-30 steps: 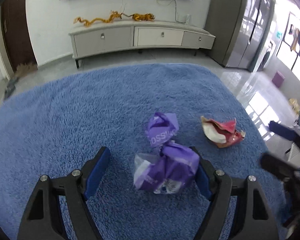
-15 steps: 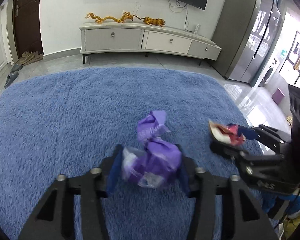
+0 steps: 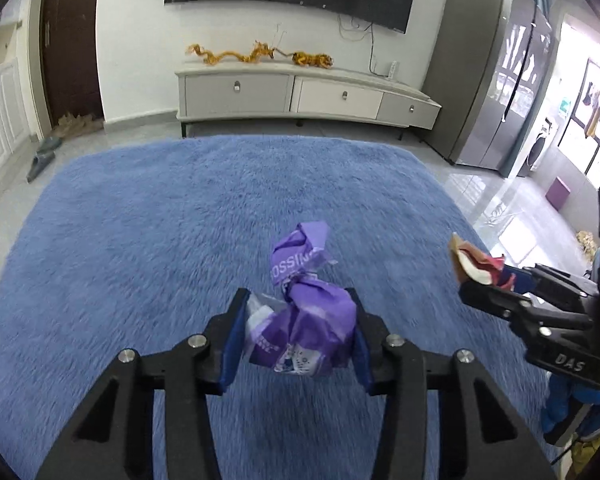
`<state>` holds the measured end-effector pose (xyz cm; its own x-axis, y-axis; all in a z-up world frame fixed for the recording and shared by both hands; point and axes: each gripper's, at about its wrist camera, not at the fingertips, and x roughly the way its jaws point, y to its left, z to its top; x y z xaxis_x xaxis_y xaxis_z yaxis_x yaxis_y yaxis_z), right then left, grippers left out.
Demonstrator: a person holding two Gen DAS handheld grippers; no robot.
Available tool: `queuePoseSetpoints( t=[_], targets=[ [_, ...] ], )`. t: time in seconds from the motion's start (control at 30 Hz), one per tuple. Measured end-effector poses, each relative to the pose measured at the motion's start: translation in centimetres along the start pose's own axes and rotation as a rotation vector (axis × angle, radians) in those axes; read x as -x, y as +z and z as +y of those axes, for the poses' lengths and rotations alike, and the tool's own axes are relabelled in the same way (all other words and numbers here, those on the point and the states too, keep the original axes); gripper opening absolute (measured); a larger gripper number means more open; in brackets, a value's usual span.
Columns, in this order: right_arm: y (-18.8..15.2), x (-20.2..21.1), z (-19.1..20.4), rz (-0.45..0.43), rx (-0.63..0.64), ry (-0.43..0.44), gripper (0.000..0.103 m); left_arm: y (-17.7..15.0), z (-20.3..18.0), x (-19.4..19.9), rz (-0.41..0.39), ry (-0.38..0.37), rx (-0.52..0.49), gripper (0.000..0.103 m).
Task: Collect trash
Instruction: 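Lift both wrappers and carry them over the white bin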
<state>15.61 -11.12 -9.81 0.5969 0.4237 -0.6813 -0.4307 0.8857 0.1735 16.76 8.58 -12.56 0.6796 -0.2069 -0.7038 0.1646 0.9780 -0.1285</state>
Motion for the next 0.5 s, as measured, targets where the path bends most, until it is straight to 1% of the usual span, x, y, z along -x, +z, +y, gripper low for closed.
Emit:
queuePoseSetpoints(
  t=[0.07,0.1,0.3,0.5],
  targets=[
    [-1.1,2.1,0.9,-0.02,-0.005,0.006,0.038,-1.0,-0.8,2.1,-0.025,0.015,-0.021,0.043],
    [-1.1,2.7,1.3,-0.026,-0.006,0.005,0.038,-1.5,-1.3,3.1,-0.038,0.025,-0.029,0.043],
    [-3.2,8.3,3.6,-0.082,-0.004,-0.002,0.038,-3.6,-3.8,8.2,-0.117,0.08,-0.084,0.043],
    [-5.1,11.9,5.0,-0.121,-0.014,-0.02,0.038,-4.8,-5.8,11.2,-0.163,0.093,-0.129,0.043]
  ],
)
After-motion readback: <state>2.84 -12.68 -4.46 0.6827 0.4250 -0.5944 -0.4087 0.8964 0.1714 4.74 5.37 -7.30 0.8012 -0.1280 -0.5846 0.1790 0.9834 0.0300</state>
